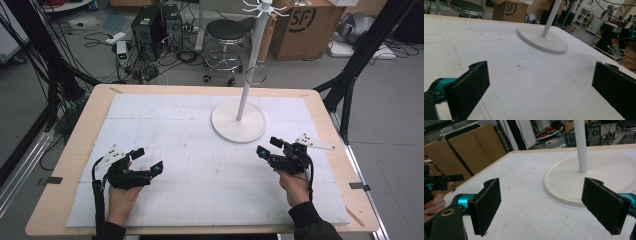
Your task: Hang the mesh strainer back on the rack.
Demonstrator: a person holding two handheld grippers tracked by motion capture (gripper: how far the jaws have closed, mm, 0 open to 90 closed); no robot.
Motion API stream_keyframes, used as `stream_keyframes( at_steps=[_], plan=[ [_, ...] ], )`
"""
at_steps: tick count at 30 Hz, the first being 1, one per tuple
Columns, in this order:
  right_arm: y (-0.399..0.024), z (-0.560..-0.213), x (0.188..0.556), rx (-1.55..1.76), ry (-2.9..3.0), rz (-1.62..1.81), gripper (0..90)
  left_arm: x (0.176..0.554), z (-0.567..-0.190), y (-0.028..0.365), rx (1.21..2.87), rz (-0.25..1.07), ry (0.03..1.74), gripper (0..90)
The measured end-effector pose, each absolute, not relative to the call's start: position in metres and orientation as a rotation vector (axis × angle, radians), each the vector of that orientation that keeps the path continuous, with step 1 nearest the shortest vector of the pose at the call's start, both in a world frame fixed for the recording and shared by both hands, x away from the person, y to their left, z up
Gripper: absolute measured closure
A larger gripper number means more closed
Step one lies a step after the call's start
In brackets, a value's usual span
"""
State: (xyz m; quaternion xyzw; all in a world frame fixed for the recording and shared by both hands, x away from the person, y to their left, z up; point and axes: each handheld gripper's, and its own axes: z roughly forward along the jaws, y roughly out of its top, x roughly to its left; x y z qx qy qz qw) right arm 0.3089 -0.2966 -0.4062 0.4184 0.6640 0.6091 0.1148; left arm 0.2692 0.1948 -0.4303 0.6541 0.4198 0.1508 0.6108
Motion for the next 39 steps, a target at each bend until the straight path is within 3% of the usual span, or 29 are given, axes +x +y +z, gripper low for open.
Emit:
stream_keyframes(
  at_steps=[14, 39],
  plan=[
    [-0.29, -0.405, 0.288, 1.145, 1.988, 1.705, 11.3, 0.269, -0.431, 0.193, 1.515, 0.347, 0.966, 1.9],
    [-0.292, -0.42, 0.285, 1.211, 1.991, 1.69, 11.3, 0.269, -0.431, 0.193, 1.521, 0.353, 0.963, 1.9]
  ],
)
